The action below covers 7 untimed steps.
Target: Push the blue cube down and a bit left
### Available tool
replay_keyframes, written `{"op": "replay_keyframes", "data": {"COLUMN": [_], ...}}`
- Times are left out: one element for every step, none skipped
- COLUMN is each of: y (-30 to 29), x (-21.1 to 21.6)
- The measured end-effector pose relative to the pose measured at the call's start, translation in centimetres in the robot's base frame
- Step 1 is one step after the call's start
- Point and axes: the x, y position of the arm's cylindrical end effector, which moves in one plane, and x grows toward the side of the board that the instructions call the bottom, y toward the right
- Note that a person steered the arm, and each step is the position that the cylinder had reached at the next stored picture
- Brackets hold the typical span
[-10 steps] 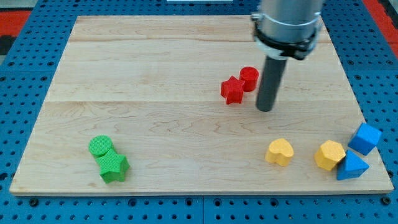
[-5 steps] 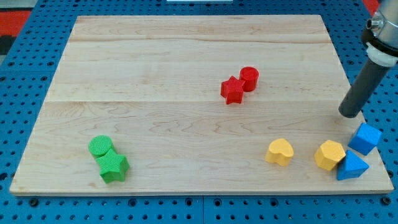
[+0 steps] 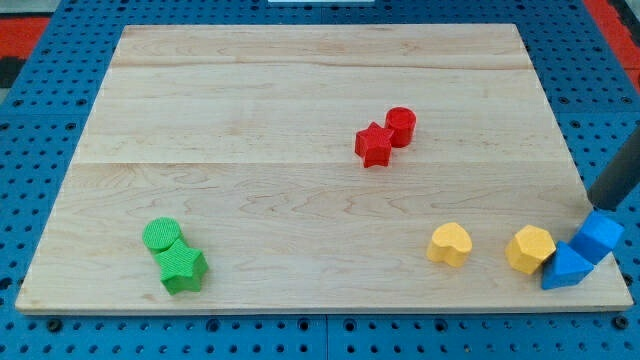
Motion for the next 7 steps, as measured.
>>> {"op": "replay_keyframes", "data": {"y": [3.9,4.2,4.2,3.0,0.7,-0.3,-0.6], "x": [1.2,1.6,1.9,2.7,4.5,5.7,6.2]}}
